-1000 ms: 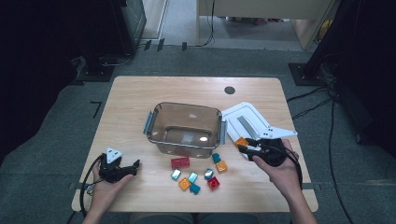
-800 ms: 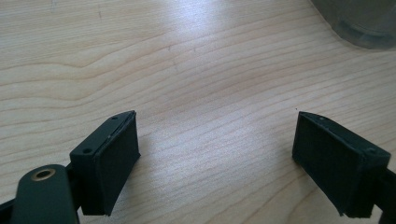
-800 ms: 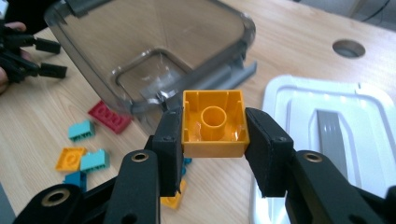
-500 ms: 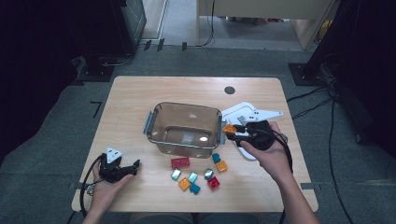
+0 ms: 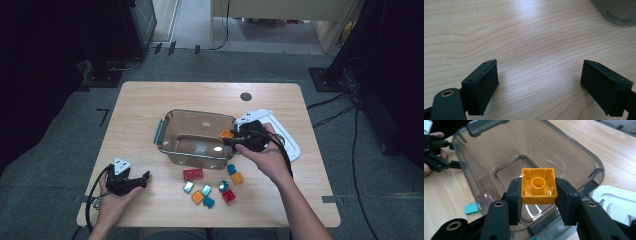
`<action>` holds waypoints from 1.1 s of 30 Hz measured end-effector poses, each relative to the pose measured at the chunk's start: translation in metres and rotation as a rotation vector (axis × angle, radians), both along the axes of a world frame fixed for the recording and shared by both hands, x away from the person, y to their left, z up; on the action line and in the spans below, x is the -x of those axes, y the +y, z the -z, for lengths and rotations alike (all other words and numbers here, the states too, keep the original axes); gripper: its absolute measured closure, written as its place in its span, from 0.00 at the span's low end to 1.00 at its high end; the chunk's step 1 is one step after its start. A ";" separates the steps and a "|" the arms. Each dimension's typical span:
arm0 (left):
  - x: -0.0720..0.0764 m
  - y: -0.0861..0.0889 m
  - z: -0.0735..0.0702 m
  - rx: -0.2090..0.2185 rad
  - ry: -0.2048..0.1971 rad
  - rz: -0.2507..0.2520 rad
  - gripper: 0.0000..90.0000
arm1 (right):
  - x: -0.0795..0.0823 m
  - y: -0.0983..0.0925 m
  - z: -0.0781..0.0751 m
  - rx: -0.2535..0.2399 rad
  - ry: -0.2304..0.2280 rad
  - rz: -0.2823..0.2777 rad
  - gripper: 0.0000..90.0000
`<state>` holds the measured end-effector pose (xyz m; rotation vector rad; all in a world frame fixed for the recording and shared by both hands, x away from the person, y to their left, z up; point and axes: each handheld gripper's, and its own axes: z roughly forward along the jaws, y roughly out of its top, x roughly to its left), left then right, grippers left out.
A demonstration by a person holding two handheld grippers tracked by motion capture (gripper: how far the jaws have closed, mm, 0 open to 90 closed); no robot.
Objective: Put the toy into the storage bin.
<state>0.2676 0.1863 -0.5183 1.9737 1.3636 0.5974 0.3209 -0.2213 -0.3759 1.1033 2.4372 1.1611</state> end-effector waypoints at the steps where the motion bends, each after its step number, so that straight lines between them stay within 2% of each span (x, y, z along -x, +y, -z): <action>1: 0.000 0.000 0.000 0.000 0.000 0.000 0.16 | -0.002 0.002 0.001 0.003 0.009 0.002 0.67; 8: 0.000 0.000 0.000 0.000 0.000 0.002 0.16 | -0.018 0.012 0.010 0.019 0.047 -0.007 0.67; 12: 0.000 0.000 0.000 0.000 0.000 0.002 0.16 | -0.022 0.021 0.011 0.028 0.049 -0.019 0.67; 14: 0.000 0.000 0.000 0.001 0.001 0.002 0.16 | -0.027 0.030 0.013 0.036 0.052 -0.035 0.67; 20: 0.000 0.000 0.000 -0.002 0.001 0.004 0.16 | -0.031 0.041 0.019 0.069 0.072 -0.071 0.64; 22: 0.000 0.000 0.000 -0.002 0.001 0.004 0.16 | -0.031 0.041 0.019 0.066 0.073 -0.075 0.62; 23: 0.000 0.000 0.000 -0.002 0.001 0.004 0.16 | -0.031 0.042 0.019 0.063 0.071 -0.083 0.56; 27: 0.000 0.000 0.000 -0.001 0.002 0.004 0.16 | -0.031 0.041 0.019 0.061 0.065 -0.077 0.50; 29: 0.000 0.000 0.000 0.000 0.000 0.003 0.16 | -0.027 0.037 0.015 0.035 0.060 -0.078 0.43; 31: 0.000 0.000 0.000 0.000 0.000 0.003 0.16 | -0.026 0.036 0.013 0.032 0.056 -0.079 0.41; 32: 0.000 0.000 0.000 0.000 0.000 0.003 0.16 | -0.022 0.032 0.008 0.021 0.038 -0.082 0.34; 33: 0.000 0.000 0.000 0.000 0.000 0.003 0.16 | -0.021 0.031 0.007 0.022 0.031 -0.079 0.32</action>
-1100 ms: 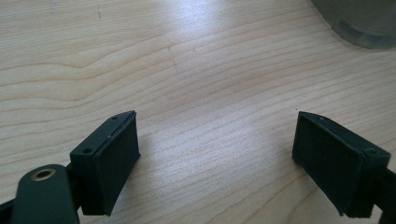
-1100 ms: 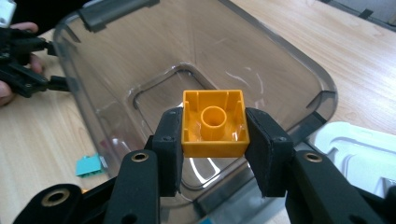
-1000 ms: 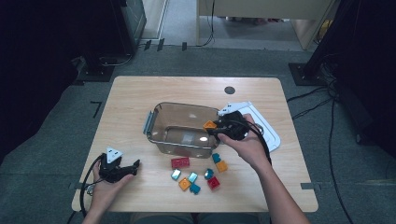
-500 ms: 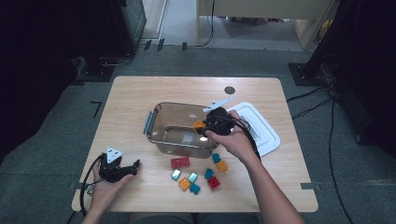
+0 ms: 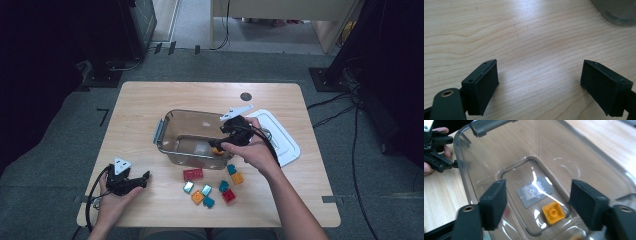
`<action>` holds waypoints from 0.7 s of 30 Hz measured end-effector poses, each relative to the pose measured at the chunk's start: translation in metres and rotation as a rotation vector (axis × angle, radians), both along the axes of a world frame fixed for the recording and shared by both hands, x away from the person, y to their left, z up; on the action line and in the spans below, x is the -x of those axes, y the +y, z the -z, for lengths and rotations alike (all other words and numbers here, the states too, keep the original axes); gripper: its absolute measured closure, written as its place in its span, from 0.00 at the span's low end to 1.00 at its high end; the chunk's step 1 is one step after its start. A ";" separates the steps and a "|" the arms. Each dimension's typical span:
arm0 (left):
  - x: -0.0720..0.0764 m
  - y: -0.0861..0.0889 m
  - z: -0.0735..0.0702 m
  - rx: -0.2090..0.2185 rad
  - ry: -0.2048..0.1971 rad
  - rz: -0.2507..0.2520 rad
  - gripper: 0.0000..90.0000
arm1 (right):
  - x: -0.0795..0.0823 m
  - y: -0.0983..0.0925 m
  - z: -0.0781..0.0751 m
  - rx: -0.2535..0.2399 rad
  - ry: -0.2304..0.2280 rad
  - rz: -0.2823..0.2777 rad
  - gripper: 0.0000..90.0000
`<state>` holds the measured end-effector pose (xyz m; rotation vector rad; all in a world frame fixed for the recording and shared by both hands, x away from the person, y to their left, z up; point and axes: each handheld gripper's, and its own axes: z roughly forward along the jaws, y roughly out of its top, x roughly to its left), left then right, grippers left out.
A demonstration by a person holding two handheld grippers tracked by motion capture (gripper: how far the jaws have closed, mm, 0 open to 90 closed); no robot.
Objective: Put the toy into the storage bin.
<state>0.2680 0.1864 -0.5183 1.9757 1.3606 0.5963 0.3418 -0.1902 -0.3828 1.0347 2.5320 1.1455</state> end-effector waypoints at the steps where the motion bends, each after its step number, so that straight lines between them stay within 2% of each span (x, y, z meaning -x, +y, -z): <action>1: 0.000 0.000 0.000 0.000 0.000 0.000 0.16 | 0.003 -0.002 -0.002 0.005 -0.013 0.003 0.30; 6: 0.000 0.000 0.000 0.000 0.000 0.000 0.16 | 0.014 -0.009 -0.010 0.016 -0.047 0.019 0.15; 11: 0.000 0.000 0.000 0.000 0.000 0.000 0.16 | 0.019 -0.020 -0.013 -0.014 -0.069 0.049 0.14; 21: 0.000 0.000 0.000 0.001 0.000 -0.001 0.16 | 0.037 -0.041 -0.023 -0.019 -0.094 0.071 0.09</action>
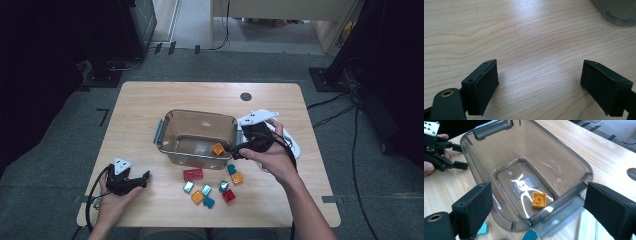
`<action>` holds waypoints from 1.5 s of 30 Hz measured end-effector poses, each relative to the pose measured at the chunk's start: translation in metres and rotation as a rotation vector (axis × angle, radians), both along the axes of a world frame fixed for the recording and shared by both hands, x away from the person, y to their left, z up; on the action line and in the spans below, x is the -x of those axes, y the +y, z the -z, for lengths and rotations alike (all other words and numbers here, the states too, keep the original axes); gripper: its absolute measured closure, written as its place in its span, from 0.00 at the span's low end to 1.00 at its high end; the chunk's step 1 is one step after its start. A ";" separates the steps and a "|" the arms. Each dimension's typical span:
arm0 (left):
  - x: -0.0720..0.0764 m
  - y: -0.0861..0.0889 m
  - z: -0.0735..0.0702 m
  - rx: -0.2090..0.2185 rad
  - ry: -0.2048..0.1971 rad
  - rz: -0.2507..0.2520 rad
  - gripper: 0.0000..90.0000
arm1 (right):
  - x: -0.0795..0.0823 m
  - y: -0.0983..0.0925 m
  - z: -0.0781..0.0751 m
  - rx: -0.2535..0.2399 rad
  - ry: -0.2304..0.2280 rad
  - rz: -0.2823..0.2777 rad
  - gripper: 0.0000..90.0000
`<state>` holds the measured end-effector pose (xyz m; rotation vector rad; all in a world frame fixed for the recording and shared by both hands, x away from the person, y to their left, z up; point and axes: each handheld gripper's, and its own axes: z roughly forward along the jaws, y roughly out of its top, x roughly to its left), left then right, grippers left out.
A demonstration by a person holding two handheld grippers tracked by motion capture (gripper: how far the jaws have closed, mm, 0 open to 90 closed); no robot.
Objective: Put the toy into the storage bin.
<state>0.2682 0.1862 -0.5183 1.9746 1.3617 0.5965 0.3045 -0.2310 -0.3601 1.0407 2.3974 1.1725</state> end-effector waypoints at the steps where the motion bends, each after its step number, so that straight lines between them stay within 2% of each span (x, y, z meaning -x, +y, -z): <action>1: 0.000 0.000 0.000 0.000 0.000 0.000 0.16 | 0.003 -0.003 0.000 -0.001 -0.004 0.008 0.08; 16: 0.000 0.000 0.000 0.002 0.000 -0.002 0.16 | 0.047 -0.037 0.022 0.003 -0.030 0.110 0.07; 20: 0.001 0.000 0.000 0.000 0.001 -0.003 0.16 | 0.059 -0.041 0.041 -0.011 -0.021 0.136 0.11; 24: 0.001 0.000 0.000 0.000 0.002 -0.003 0.16 | 0.072 -0.039 0.067 -0.009 -0.024 0.149 0.18; 26: 0.001 0.000 0.000 0.000 0.002 -0.003 0.16 | 0.077 -0.039 0.080 -0.027 -0.020 0.160 0.26; 28: 0.001 0.000 0.000 0.000 0.002 -0.003 0.16 | 0.077 -0.037 0.091 -0.022 0.000 0.174 0.32; 30: 0.001 0.000 0.000 0.000 0.002 -0.003 0.16 | 0.078 -0.033 0.101 0.002 -0.001 0.189 0.38; 36: 0.000 0.000 0.000 0.000 0.002 -0.002 0.16 | 0.078 -0.028 0.122 -0.024 0.050 0.221 0.50; 40: 0.000 0.000 0.000 0.000 0.002 -0.002 0.16 | 0.075 -0.025 0.129 -0.041 0.074 0.230 0.54; 45: -0.002 -0.001 0.000 -0.001 0.001 -0.008 0.16 | 0.070 -0.019 0.141 -0.025 0.097 0.248 0.55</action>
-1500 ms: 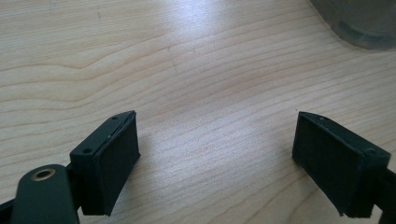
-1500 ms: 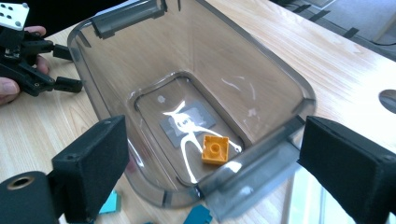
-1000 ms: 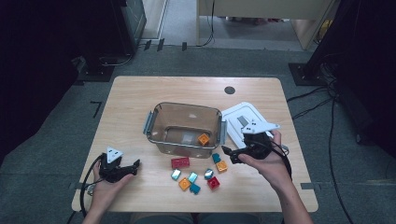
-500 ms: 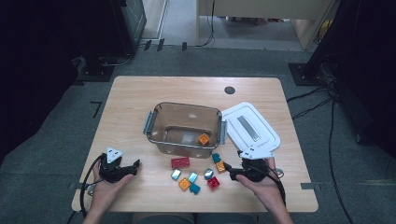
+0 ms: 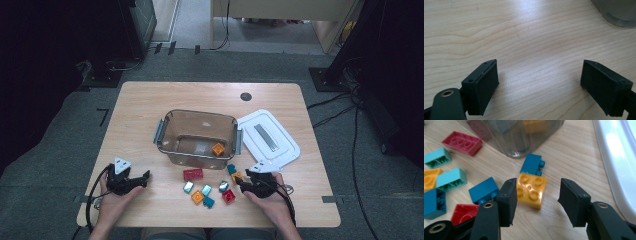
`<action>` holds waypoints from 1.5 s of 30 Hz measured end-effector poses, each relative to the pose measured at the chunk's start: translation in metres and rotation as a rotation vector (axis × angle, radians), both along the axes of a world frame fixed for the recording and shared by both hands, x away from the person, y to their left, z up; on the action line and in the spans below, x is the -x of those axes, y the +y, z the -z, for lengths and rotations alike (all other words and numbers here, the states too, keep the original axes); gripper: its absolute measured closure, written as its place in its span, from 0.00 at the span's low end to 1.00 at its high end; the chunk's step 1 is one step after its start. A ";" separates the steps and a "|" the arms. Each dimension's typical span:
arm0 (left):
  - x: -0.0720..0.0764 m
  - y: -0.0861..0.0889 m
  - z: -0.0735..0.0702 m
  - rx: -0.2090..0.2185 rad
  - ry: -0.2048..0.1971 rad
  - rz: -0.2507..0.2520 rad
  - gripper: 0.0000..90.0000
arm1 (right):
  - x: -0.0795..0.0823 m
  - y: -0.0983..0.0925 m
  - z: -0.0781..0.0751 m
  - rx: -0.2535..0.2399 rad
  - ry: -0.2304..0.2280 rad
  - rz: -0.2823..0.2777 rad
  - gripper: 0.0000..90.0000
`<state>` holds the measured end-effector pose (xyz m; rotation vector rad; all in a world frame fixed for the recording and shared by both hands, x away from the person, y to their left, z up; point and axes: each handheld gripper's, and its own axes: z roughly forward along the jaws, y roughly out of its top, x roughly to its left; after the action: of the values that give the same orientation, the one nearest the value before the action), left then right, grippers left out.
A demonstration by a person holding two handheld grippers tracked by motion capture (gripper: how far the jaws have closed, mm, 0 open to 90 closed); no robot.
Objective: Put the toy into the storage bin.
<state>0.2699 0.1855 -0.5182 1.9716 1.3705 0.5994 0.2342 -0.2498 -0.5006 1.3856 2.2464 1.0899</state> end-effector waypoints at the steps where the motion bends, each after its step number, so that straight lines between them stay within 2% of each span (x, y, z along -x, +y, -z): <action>1: 0.000 0.000 0.000 -0.001 0.001 -0.001 0.16 | -0.001 0.001 0.002 0.000 0.004 -0.003 0.55; 5: 0.000 0.000 0.000 -0.001 0.001 -0.001 0.16 | -0.004 0.002 0.005 -0.034 0.020 -0.011 0.55; 8: 0.000 0.000 0.000 -0.001 0.001 -0.001 0.16 | -0.006 0.005 0.007 -0.027 0.021 -0.031 0.55; 11: 0.000 0.000 0.000 -0.001 0.000 -0.003 0.16 | -0.008 0.006 0.010 0.000 0.022 -0.038 0.61; 15: -0.001 0.000 0.000 0.000 0.001 -0.011 0.16 | -0.010 0.000 0.013 -0.031 0.039 -0.048 0.65; 22: -0.004 0.000 0.000 0.000 0.000 -0.017 0.16 | -0.012 -0.010 0.013 -0.055 0.035 -0.056 0.66; 35: -0.005 0.000 0.000 0.000 0.000 -0.025 0.16 | -0.012 -0.023 0.010 0.003 0.020 -0.038 0.67; 39: -0.005 -0.001 0.000 -0.001 0.001 -0.032 0.16 | -0.013 -0.026 0.009 -0.018 0.034 -0.005 0.67; 45: -0.004 0.000 0.000 -0.001 0.000 -0.027 0.16 | -0.012 -0.028 -0.001 0.010 0.012 0.003 0.67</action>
<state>0.2742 0.1851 -0.5181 1.9573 1.3993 0.6127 0.2461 -0.2776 -0.4999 1.3948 2.2537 1.0714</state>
